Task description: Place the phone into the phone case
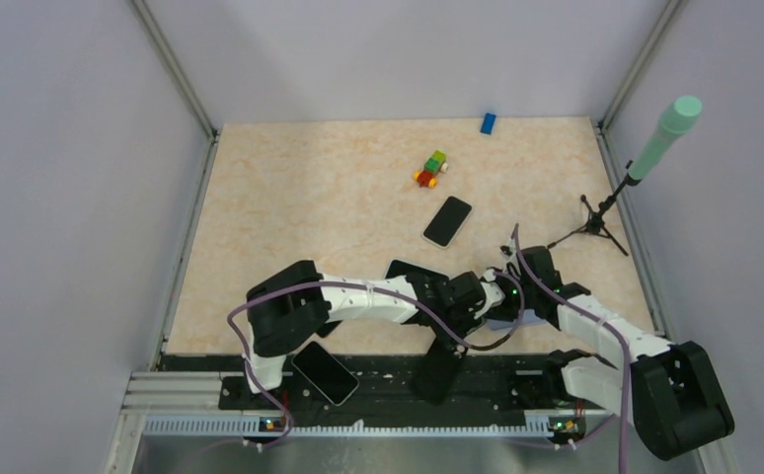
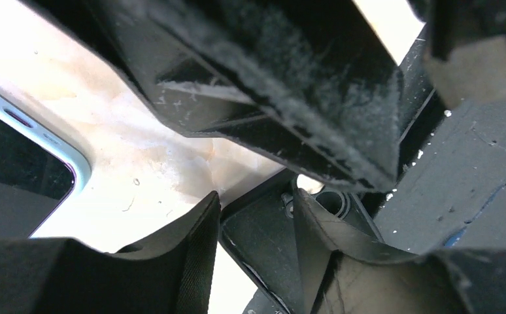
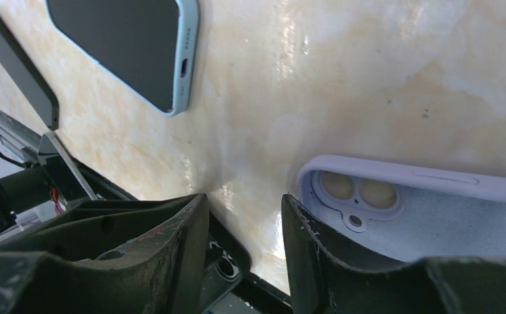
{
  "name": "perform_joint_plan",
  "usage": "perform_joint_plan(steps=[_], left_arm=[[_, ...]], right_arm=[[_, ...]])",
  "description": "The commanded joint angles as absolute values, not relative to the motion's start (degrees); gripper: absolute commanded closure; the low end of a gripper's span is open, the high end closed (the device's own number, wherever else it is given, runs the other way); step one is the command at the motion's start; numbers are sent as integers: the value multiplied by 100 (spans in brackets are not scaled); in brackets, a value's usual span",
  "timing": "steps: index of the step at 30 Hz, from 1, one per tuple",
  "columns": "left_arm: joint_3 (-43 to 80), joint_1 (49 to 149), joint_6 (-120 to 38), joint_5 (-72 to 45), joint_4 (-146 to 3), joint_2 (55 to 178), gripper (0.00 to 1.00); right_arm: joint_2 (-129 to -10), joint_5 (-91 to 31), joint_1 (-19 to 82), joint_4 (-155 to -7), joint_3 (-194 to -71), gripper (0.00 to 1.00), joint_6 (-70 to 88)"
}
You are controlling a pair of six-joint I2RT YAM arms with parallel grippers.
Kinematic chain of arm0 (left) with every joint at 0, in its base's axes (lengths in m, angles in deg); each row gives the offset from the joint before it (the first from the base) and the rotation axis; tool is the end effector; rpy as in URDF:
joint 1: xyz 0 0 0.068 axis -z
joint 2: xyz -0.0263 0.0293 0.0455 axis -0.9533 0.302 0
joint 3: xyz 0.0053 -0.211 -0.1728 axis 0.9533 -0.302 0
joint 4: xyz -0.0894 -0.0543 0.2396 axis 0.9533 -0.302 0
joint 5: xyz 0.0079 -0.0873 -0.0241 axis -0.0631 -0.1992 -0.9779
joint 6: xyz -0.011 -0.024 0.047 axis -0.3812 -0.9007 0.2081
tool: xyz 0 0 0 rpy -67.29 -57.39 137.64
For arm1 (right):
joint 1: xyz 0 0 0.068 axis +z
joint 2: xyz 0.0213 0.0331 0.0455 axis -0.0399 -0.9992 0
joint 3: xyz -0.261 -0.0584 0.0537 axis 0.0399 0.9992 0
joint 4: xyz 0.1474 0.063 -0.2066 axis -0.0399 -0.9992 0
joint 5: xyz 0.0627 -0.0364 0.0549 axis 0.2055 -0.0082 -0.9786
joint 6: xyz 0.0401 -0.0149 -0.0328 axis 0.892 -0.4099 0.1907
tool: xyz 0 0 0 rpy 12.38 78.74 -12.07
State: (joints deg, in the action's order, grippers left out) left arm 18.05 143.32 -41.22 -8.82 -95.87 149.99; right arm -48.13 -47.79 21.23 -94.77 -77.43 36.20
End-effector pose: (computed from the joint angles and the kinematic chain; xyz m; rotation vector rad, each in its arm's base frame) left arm 0.1263 -0.3713 0.1666 1.3688 2.3675 -0.5502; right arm 0.1631 0.0725 0.1472 0.1509 2.6233 0.9223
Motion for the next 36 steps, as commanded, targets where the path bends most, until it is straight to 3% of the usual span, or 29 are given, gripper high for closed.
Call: perform_joint_plan(steps=[1,7,21,36], left_arm=[[1899,14388,-4140,-579,-9759,15220,59],[1455,14388,-4483,-15,-9584,14941,100],[177,14107,-6318,1405,-9181,13681,100],[-987,13483,-7963,1773,-9867,12221,100]], right_arm=[[-4692,-4903,2083,-9341,-7738,56,3680],[-4738,-4919,2088,-9282,-7721,56,3686],[-4754,-5079,2089,-8995,-7716,56,3951],[-4890,-5129,2090,-8847,-7748,56,3979]])
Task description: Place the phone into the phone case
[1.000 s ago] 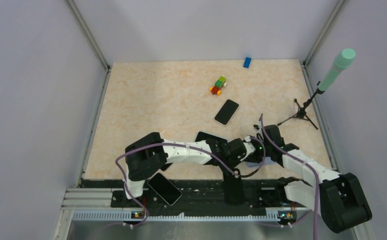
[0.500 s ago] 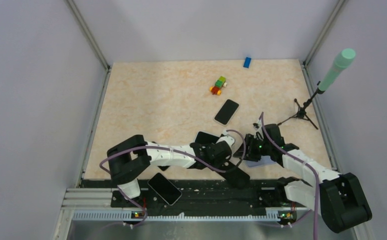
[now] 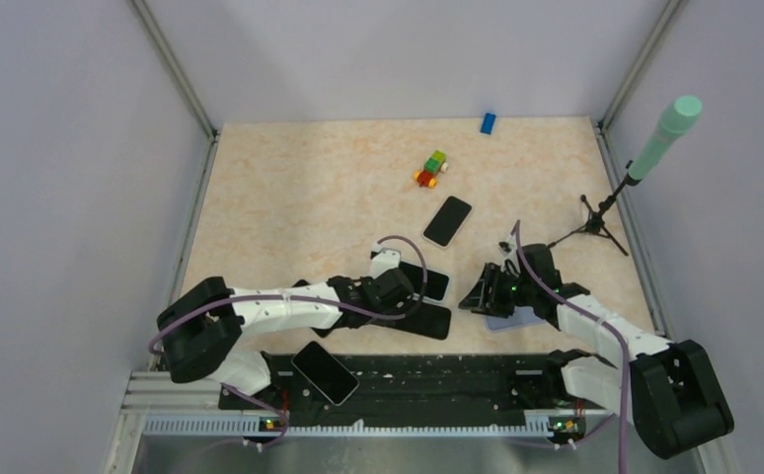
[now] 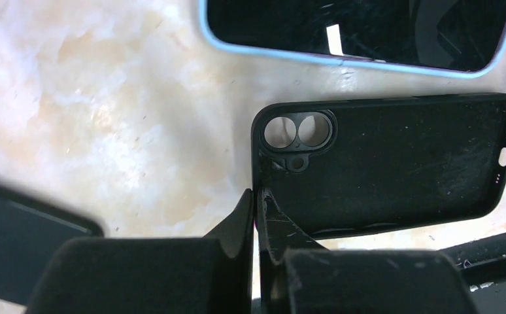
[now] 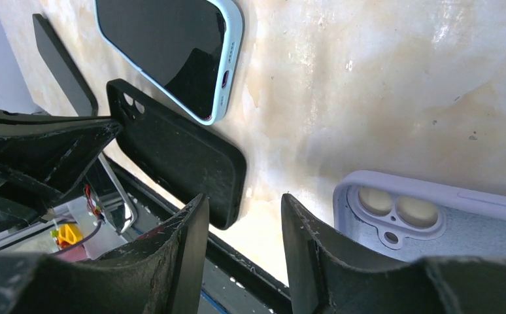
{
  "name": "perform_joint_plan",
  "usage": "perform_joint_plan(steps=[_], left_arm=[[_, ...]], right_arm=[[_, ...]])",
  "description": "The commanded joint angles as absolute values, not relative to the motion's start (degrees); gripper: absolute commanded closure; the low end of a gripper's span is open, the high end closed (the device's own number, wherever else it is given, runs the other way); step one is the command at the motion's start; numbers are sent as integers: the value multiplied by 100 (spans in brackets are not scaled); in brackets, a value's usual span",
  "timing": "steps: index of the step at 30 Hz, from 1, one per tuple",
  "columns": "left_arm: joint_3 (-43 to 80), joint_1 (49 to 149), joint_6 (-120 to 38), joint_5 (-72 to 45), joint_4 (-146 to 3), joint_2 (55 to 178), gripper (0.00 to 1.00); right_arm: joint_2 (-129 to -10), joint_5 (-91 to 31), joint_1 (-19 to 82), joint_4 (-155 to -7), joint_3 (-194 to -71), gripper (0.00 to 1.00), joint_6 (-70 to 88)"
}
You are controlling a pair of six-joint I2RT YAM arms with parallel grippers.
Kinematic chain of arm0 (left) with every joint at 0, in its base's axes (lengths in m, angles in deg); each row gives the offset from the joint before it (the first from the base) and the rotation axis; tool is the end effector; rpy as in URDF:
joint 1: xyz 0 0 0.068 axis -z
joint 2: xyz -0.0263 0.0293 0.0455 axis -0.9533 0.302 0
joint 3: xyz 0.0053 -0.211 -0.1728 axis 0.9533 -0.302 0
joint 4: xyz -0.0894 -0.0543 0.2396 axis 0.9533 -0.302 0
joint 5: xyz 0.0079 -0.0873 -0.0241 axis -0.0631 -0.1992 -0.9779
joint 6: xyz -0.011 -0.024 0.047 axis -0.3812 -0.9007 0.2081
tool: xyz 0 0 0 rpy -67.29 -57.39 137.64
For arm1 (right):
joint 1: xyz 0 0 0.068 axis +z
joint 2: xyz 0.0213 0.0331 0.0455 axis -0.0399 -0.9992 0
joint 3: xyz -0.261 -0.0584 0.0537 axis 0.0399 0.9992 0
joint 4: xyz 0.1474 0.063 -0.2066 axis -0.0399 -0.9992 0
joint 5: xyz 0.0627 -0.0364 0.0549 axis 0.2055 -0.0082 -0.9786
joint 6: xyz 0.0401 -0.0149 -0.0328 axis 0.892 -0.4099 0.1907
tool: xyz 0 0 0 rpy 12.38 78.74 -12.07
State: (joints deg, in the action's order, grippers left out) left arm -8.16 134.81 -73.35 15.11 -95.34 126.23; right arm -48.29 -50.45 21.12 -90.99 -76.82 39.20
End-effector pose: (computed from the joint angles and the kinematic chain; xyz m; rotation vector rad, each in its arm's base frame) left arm 0.1388 -0.2384 0.1706 0.2966 2.5436 -0.2389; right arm 0.1656 0.0746 0.1485 0.1790 2.5832 1.0114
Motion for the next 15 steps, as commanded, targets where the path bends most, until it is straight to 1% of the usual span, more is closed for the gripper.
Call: perform_joint_plan(steps=[1,5,9,10,11,13,15], left_arm=[[-1033,13487,-8075,1790,-9934,12179,100],[-1161,13485,-8516,1835,-10153,12034,100],[-1310,13485,-8684,1708,-10067,11936,100],[-1336,13483,-8675,1683,-10022,11926,98],[-1346,13487,-8685,1693,-10018,11909,93],[-1331,13485,-8707,1785,-10112,11869,61],[-1311,13475,-8740,1913,-10227,11808,42]], right_arm=[[-4918,-5144,2088,-8818,-7744,56,3986],[-4997,-5193,2091,-8732,-7755,56,3986],[-4998,-5224,2086,-8716,-7749,56,3987],[-5006,-5228,2086,-8707,-7742,56,3988],[-5007,-5236,2082,-8704,-7747,56,3991],[-5011,-5261,2090,-8699,-7747,56,3985],[-4997,-5295,2091,-8679,-7748,56,3976]])
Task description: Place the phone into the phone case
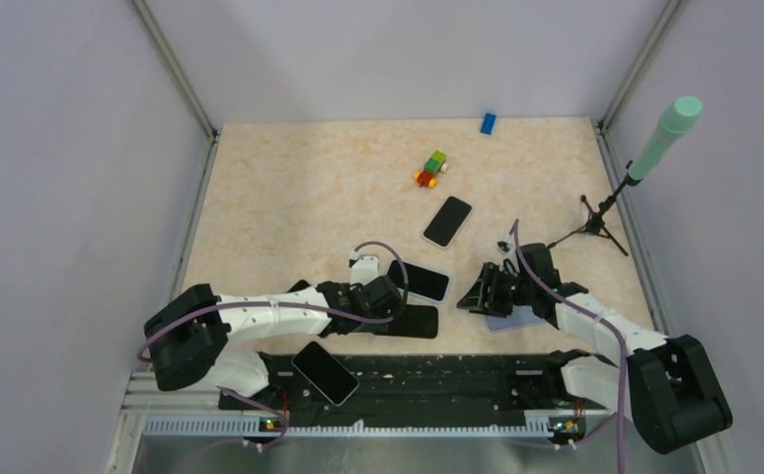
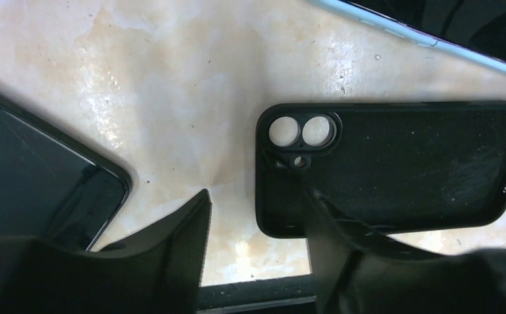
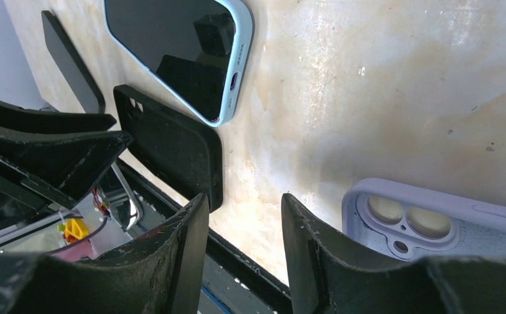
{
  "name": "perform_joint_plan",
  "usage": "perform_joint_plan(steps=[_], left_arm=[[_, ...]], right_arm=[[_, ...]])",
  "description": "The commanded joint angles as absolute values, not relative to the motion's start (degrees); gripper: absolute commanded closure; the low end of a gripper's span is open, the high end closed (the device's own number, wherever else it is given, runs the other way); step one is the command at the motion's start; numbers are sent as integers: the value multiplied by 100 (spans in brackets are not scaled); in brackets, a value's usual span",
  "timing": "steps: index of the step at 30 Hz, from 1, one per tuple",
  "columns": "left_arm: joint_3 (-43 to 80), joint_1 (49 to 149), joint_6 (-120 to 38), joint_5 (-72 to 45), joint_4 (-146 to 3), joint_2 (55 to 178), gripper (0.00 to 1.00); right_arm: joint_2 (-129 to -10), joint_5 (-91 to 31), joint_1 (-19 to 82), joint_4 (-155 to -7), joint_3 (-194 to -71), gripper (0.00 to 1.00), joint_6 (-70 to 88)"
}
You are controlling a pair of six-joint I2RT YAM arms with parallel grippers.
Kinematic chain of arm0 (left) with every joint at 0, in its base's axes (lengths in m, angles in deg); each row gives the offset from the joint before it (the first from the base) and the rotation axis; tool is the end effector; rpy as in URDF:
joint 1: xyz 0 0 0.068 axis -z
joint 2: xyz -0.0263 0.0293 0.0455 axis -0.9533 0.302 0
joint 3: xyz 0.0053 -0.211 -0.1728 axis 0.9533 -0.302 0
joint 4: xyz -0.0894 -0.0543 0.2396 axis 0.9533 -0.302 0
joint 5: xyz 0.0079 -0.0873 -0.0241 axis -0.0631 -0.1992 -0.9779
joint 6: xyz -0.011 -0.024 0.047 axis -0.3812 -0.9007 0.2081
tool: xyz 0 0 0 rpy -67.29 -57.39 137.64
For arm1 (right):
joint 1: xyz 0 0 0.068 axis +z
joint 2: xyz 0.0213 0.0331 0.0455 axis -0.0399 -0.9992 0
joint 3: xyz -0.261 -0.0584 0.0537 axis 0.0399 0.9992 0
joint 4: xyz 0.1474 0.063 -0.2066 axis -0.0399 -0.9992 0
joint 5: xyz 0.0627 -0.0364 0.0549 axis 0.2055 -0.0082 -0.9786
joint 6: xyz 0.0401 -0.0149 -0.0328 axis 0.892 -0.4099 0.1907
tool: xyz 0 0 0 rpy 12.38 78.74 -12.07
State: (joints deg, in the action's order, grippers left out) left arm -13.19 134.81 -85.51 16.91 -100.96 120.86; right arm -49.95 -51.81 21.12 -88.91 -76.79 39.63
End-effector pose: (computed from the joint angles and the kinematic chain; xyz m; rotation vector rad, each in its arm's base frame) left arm 0.1244 -0.2088 0.1649 0.0400 2.6048 -0.1929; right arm 0.1688 0.0765 0.1464 0.1742 2.5801 1.0448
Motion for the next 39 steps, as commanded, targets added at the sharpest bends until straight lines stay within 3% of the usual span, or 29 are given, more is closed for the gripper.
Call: perform_joint_plan(steps=[1,5,17,25,30,39], left_arm=[[-1305,13467,-8743,1957,-10265,11756,35],[-1400,13336,-8714,1996,-10283,11425,22],[-2391,12106,-8745,1456,-10156,9531,10],[-2449,11213,-9560,2092,-11721,8522,2],[-2442,10813,-9367,1960,-11727,8657,2],[-2578,10416,-8888,558,-10660,9728,2]], right_arm=[[-4989,-5305,2091,-8670,-7739,55,3976],[-4992,-5388,2087,-8618,-7715,51,3973],[-5133,-5734,2085,-8433,-7738,47,3924],[-5319,-5809,2097,-8236,-7694,46,3937],[-5435,-5859,2099,-8133,-7689,46,3953],[-5425,-5828,2094,-8211,-7691,46,3917]])
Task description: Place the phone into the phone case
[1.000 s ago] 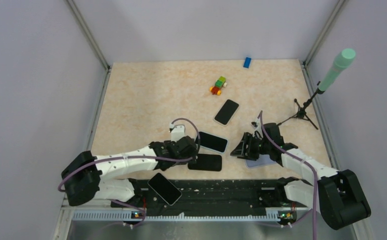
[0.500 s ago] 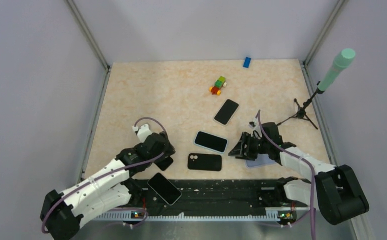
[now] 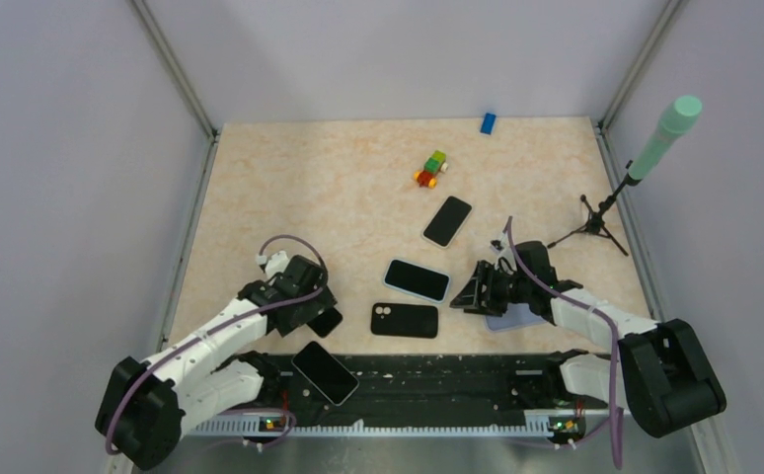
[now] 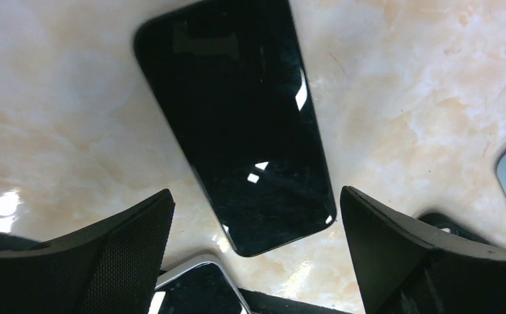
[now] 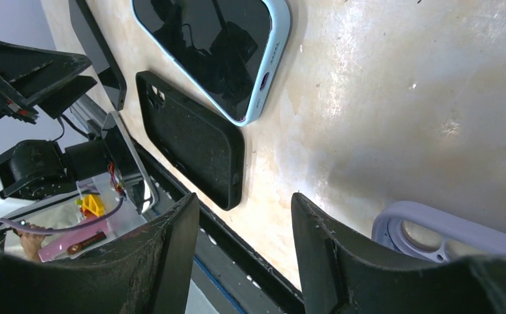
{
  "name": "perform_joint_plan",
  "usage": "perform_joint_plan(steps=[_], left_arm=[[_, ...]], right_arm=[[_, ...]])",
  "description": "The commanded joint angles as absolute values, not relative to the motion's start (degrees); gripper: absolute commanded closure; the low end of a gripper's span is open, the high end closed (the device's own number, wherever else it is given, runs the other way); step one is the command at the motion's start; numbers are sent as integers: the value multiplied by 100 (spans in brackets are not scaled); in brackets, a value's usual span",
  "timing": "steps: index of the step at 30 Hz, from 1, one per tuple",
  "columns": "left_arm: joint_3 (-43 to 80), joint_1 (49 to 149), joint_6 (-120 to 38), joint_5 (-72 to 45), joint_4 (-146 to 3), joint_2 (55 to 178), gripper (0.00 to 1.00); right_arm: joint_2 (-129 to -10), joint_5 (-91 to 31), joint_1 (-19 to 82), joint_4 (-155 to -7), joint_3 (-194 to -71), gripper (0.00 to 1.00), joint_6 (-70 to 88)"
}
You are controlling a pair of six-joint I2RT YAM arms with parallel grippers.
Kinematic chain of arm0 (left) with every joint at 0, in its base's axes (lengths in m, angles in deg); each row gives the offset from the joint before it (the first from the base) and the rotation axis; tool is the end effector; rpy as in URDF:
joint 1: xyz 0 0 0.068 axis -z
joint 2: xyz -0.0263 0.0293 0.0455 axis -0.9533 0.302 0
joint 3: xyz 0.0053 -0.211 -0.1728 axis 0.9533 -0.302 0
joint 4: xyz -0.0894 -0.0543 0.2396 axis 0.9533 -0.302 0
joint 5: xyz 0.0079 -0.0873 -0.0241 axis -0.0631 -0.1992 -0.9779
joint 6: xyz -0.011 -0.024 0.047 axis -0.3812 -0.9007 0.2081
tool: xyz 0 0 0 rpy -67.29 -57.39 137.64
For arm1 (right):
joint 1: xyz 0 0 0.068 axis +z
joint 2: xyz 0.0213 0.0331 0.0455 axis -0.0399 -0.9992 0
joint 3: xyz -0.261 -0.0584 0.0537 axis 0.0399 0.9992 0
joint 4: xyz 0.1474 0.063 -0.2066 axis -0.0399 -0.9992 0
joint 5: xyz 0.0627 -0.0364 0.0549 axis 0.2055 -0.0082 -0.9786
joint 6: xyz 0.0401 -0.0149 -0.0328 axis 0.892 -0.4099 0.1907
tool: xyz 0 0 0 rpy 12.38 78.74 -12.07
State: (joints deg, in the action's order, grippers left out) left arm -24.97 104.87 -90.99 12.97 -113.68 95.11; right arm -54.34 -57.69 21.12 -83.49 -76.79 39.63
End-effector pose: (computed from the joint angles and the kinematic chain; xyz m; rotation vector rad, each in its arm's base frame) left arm 0.1382 -0.0746 0.1773 -0.7465 2.5162 -0.1241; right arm 0.1759 0.0821 0.1413 0.1137 2.5691 1.1742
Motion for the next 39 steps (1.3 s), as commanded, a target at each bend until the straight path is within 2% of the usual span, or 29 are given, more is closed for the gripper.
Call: perform_joint_plan(steps=[1,10,18,27,39], left_arm=[[-2623,10415,-8885,380,-10455,9804,2],[-2434,10415,-8817,-838,-9077,10843,2],[-2071,10408,-8720,-1350,-8414,11748,3],[-2157,10289,-7834,-2074,-7654,10735,3],[-1891,8911,-6781,-1538,-9263,9882,2]], right_arm=[[-5422,-5820,2099,-8211,-7687,46,3922],[-5453,-5815,2096,-8335,-7782,46,3860],[-5397,-5811,2092,-8649,-8016,46,3728],[-5431,-5638,2410,-8939,-8538,46,3764],[-6833,-5293,3643,-8374,-9925,46,4112]])
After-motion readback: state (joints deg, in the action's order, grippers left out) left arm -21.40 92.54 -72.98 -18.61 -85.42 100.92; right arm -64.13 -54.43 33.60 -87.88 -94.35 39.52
